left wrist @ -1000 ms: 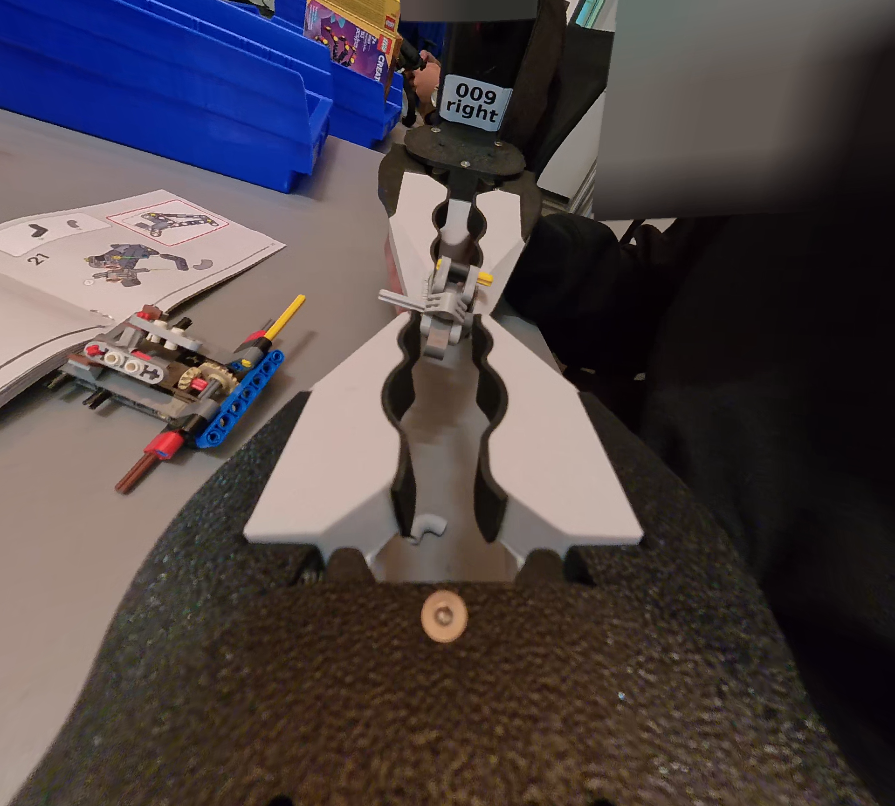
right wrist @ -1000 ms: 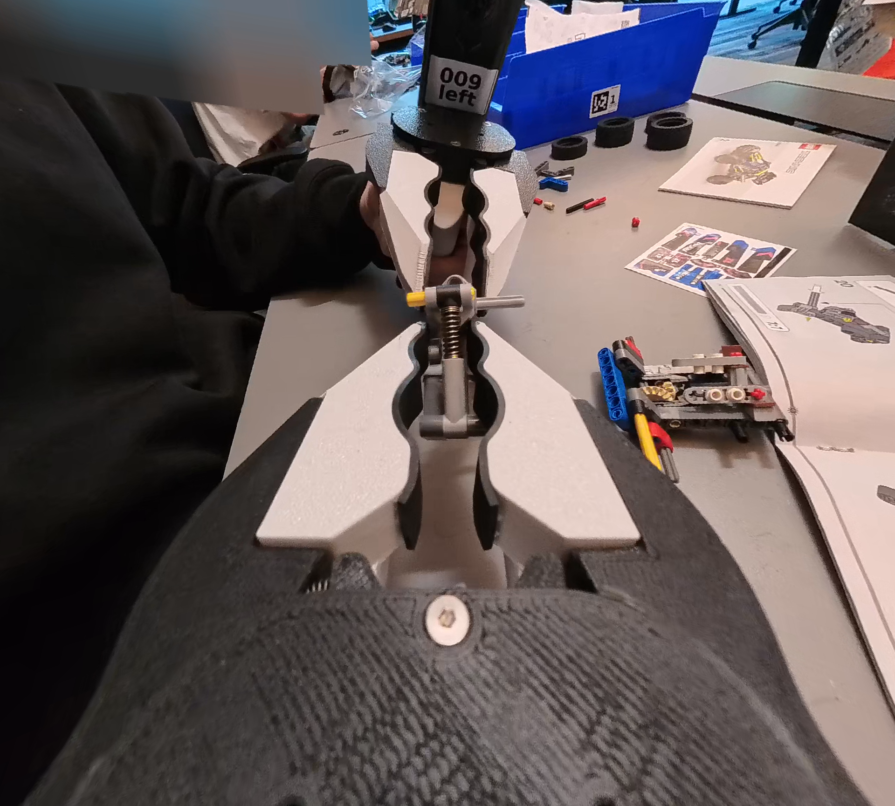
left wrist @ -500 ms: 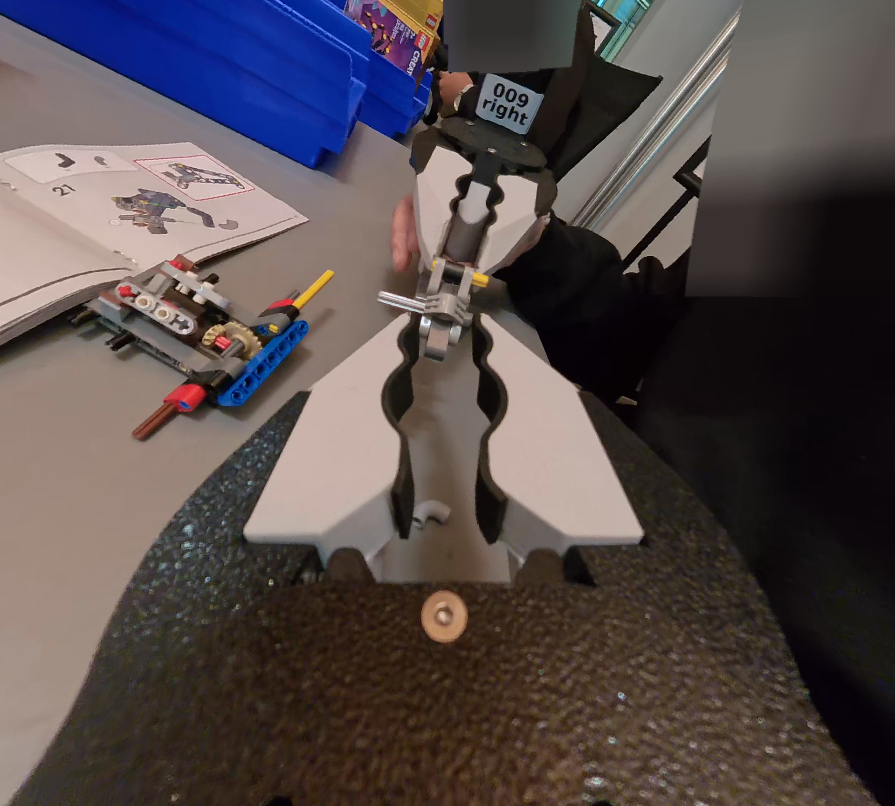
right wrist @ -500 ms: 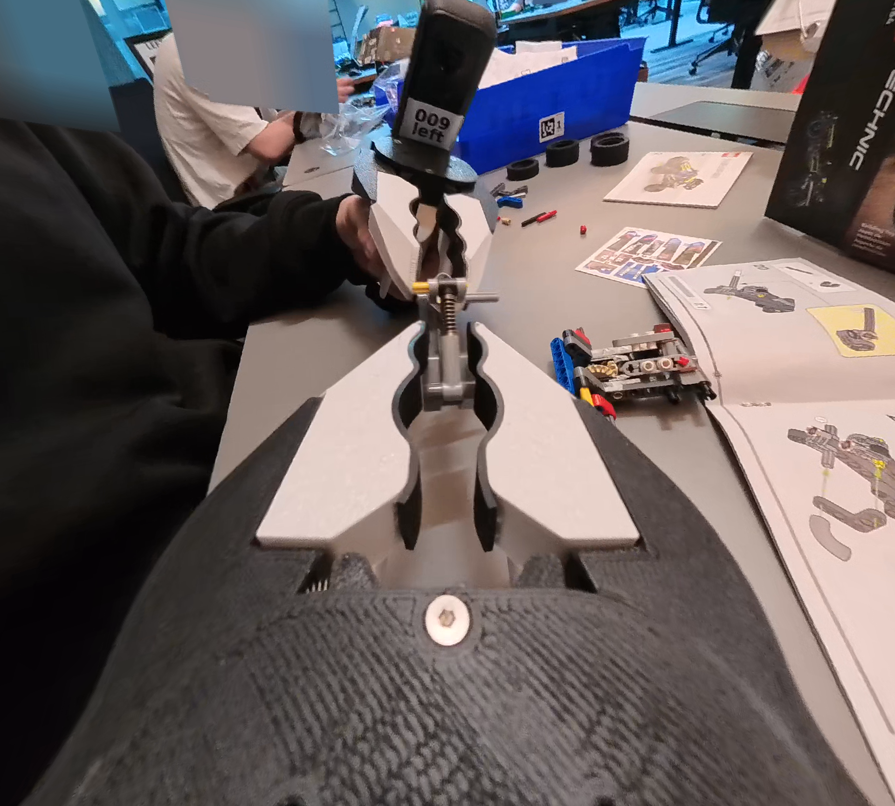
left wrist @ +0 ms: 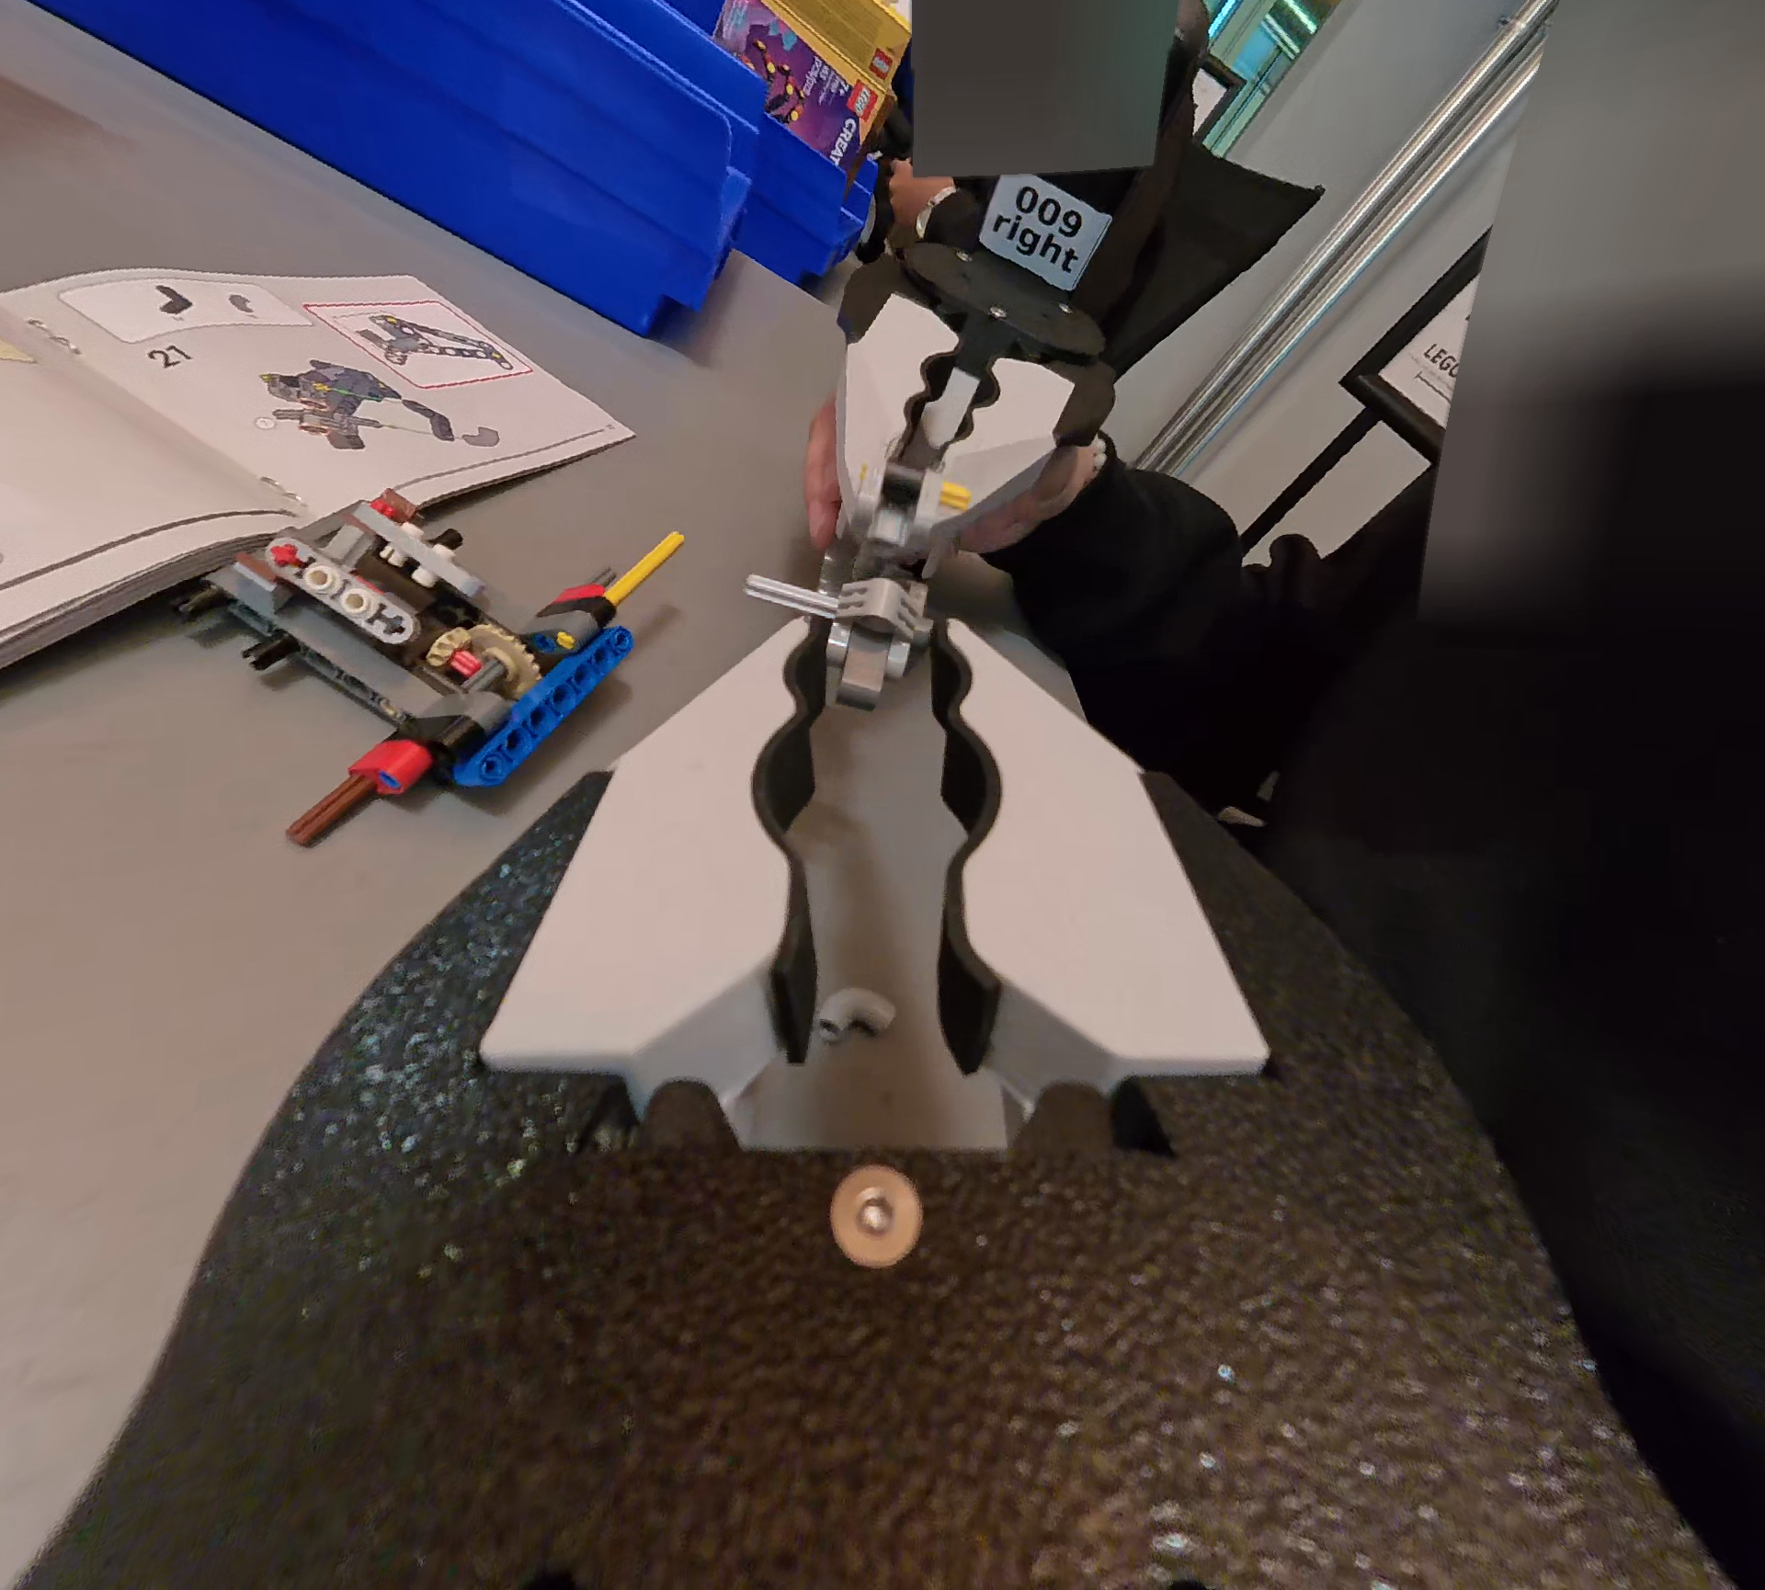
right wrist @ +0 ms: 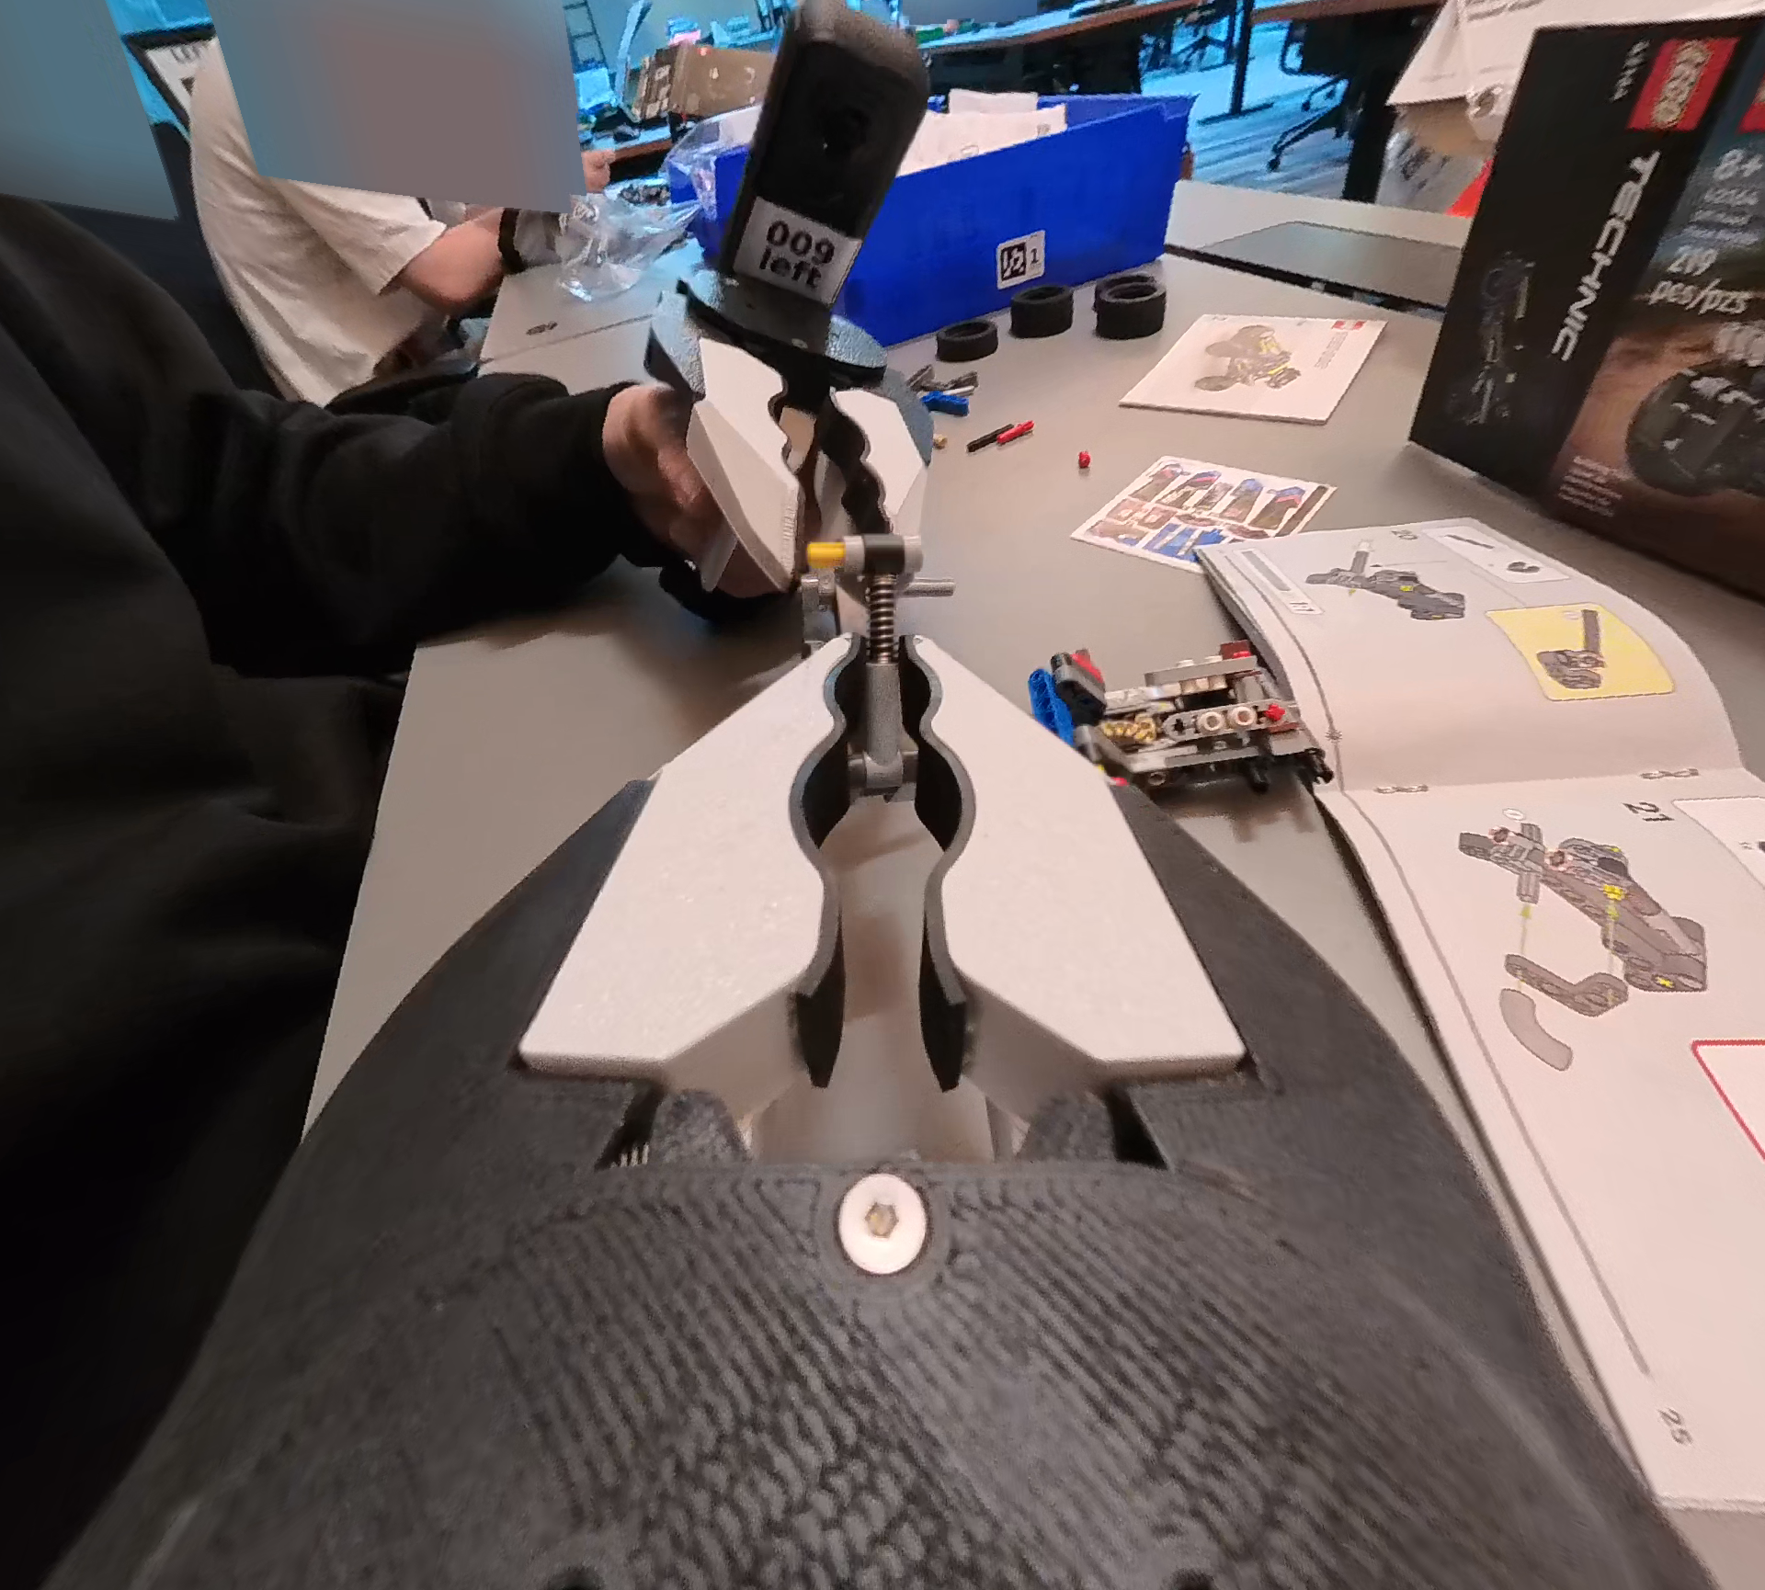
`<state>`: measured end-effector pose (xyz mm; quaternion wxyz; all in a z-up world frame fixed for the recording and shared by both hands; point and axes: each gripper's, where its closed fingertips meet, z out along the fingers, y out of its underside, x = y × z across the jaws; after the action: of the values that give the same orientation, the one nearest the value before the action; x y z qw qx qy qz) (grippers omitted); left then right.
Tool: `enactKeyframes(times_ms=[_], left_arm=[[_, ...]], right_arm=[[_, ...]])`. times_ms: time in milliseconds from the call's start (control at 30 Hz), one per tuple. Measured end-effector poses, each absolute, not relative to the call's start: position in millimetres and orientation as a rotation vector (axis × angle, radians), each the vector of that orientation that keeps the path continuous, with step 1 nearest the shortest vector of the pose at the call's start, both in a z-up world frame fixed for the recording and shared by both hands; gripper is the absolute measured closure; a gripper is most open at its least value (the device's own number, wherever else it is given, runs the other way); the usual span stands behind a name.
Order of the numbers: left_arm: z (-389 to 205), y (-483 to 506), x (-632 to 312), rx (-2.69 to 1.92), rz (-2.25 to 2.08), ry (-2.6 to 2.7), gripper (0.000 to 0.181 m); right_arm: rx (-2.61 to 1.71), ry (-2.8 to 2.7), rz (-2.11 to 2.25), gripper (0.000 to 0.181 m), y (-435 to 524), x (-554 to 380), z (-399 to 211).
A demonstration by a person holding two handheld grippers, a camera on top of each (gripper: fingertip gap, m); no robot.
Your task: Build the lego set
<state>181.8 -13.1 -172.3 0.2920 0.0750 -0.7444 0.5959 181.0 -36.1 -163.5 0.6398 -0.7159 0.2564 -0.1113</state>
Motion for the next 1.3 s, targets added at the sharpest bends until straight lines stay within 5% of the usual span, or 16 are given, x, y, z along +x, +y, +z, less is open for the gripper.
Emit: enactKeyframes(times_ms=[267,633,867,1300], left_arm=[[-169,-11,189,0.258,1.614,-1.935,0.162],[-167,-13,202,0.402,1.642,-1.85,0.162],[-163,-15,208,0.553,1.616,-1.723,0.162],[-151,-15,199,0.408,1.74,-1.829,0.155]], right_arm=[[-1.588,0.625,-0.317,0.171,-44,188,-156],[-1.954,0.399,-0.88,0.133,-30,191,-161],[-2.019,0.186,-1.375,0.152,-17,202,-165],[-1.9,0.287,-1.507,0.175,-18,205,-153]])
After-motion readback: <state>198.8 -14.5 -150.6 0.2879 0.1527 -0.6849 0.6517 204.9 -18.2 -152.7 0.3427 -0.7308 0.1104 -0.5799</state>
